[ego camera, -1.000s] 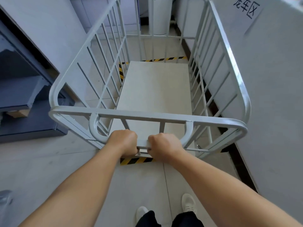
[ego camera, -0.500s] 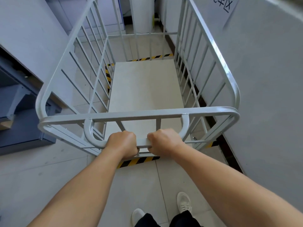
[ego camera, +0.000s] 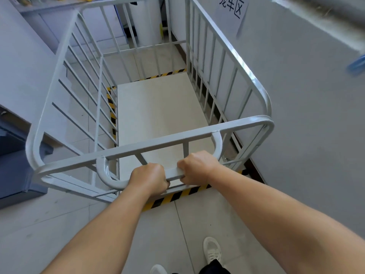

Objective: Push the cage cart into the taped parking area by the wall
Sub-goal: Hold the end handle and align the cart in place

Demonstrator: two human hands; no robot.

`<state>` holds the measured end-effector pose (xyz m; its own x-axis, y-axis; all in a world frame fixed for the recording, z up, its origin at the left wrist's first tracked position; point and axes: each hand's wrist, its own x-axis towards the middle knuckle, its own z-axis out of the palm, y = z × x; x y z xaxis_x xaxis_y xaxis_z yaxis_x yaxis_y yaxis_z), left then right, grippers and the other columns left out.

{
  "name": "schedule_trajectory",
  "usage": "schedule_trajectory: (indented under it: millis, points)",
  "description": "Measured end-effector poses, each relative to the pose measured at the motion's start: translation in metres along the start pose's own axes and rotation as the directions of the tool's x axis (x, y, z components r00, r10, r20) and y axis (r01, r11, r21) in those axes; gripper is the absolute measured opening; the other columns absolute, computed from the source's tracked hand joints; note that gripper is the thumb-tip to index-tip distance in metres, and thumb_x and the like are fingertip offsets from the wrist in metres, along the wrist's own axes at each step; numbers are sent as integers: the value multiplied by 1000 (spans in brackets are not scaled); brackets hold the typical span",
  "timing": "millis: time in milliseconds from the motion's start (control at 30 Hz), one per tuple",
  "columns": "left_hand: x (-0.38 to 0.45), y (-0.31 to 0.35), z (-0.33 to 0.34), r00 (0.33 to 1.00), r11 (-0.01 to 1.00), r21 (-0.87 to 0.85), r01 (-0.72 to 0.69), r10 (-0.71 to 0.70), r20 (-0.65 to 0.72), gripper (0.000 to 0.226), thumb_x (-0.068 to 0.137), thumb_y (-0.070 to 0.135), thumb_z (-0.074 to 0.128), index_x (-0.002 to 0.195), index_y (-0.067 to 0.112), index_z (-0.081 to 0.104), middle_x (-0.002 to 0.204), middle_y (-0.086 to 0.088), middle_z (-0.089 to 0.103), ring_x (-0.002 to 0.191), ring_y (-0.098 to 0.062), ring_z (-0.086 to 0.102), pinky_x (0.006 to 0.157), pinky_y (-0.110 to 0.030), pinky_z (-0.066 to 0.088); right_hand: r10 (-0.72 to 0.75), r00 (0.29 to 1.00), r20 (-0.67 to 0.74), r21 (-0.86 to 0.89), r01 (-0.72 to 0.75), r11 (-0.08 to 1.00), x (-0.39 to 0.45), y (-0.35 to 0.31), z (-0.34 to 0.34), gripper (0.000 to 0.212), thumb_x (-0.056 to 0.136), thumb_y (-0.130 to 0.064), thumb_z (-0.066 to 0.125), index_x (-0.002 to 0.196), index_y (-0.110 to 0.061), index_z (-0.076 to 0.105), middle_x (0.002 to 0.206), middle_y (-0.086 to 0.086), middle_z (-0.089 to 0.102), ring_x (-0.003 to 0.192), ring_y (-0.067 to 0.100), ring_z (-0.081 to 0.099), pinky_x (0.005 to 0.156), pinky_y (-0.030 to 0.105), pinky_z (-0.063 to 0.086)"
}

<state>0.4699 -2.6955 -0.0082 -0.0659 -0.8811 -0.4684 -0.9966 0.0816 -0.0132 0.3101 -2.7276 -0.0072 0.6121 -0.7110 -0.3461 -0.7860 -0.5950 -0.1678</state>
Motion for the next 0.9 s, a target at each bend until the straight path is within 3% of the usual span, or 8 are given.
schedule_trajectory:
  millis: [467, 900]
  points:
    - [51, 71, -26, 1000, 999, -49, 16, -17, -17, 23, 89, 37, 55, 99, 18, 60, 82, 0, 57, 75, -22, 56, 64, -31, 44, -27, 999, 31, -53, 28, 998, -4, 91, -20, 19, 87, -37, 53, 92, -20, 60, 80, 0, 64, 72, 22, 63, 66, 33, 54]
    - [76, 97, -41, 998, 996, -72, 50, -52, -24, 19, 88, 36, 55, 93, 18, 58, 77, 1, 56, 73, -22, 57, 63, -31, 45, -53, 999, 10, -82, 54, 995, 4, 133, -26, 15, 87, -38, 54, 82, -24, 51, 71, -4, 57, 65, 19, 59, 60, 29, 50]
